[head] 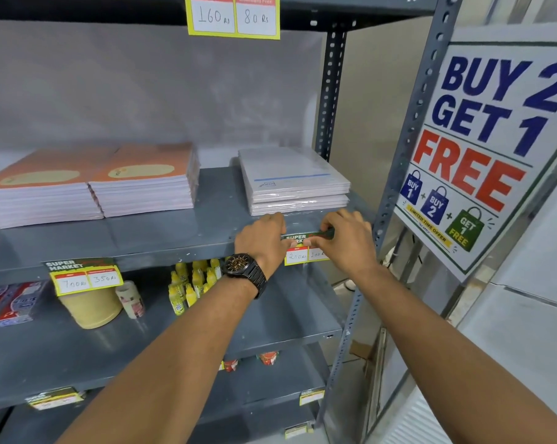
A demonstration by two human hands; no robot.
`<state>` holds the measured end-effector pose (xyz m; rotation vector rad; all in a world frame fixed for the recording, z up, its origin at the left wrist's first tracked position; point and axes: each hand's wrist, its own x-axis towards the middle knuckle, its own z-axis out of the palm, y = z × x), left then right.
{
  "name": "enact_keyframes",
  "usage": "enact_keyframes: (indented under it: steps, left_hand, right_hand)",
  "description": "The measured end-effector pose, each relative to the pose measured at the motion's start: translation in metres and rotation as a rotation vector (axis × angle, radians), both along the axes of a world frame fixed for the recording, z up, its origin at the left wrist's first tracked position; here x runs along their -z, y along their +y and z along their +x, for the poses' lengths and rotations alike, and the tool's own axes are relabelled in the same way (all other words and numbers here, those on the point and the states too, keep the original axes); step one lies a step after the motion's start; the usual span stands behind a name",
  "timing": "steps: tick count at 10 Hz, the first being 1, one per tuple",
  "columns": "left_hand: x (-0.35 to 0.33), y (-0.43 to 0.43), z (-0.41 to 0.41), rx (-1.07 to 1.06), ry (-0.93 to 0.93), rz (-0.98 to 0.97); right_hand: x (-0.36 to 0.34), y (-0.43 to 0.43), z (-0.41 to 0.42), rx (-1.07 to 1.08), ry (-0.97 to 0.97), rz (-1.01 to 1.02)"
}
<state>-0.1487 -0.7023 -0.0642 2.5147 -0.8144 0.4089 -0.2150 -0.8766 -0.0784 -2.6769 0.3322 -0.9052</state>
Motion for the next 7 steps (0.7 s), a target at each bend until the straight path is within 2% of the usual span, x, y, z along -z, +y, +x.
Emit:
enact_keyframes:
  steps: [3, 5, 6, 7]
  left_hand:
    - [-0.002, 0.008, -0.007, 0.039, -0.005, 0.017]
    - [-0.008, 0.071, -0.011, 0.072, -0.087, -0.046]
    - [-0.018, 0.123, -0.007, 0.032, -0.157, -0.027]
    - [-0.032, 0.191, 0.001, -0.028, -0.237, -0.006]
  right_hand:
    - [-0.006, 0.007, -0.003, 0.061, 0.054, -0.017]
    - [-0.004, 0.033, -0.014, 0.081, 0.106, -0.05]
    - [-0.005, 0.074, -0.015, -0.006, 0.036, -0.016]
    - [-0.033, 0.139, -0.026, -0.161, -0.142, 0.024]
